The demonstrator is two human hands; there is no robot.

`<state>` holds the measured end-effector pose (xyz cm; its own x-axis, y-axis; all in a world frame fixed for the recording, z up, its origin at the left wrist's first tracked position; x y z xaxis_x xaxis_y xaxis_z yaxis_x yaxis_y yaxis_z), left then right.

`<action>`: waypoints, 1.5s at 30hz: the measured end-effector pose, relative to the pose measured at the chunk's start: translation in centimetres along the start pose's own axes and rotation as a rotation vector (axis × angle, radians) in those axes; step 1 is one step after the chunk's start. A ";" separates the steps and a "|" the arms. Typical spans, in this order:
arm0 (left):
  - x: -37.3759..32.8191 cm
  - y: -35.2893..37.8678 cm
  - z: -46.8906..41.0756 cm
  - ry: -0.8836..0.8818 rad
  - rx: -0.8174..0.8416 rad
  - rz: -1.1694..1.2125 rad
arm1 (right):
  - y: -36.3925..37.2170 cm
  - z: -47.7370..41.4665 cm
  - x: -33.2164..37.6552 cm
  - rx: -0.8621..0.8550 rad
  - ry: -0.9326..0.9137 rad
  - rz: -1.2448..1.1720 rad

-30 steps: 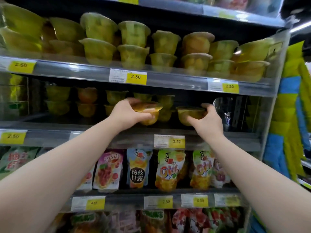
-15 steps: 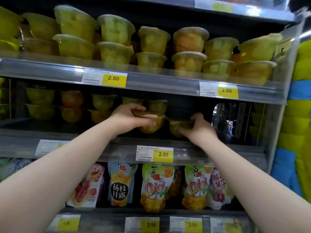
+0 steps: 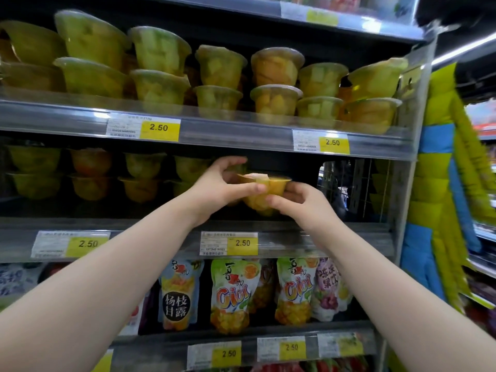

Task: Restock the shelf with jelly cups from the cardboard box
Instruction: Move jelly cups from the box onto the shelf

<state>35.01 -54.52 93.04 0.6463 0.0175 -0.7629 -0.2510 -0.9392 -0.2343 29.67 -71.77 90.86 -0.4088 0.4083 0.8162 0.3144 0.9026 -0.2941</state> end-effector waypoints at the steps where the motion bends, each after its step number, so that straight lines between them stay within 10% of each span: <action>1: -0.1 0.2 -0.2 0.013 0.002 0.014 | -0.3 0.0 0.1 -0.027 -0.019 -0.001; 14: 2.1 0.7 -0.4 0.075 0.245 -0.753 | -0.9 -5.8 -2.1 -0.326 0.042 0.010; 25: 2.0 0.7 -0.6 0.147 0.264 -0.796 | -0.1 -5.5 -1.2 -0.191 0.118 0.325; 32: 1.6 2.0 -1.0 0.222 0.385 -0.943 | 0.8 -0.4 -0.9 -0.077 -0.179 0.896; 45: 2.7 4.1 -4.4 0.052 0.521 -1.042 | 0.5 -4.2 -2.0 0.169 0.049 1.054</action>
<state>38.88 -59.81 92.68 0.7395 0.6724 -0.0323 0.1614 -0.2236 -0.9612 34.24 -72.72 91.20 0.0360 0.9911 0.1281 0.3648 0.1063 -0.9250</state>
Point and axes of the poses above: each hand's wrist, its own z-axis away from the middle knuckle, its own y-axis out of the palm, x = y × z, the point moved 3 cm from there along -z, towards the middle knuckle, and after that the axes turned 5 degrees about y, right-handed, at the moved point
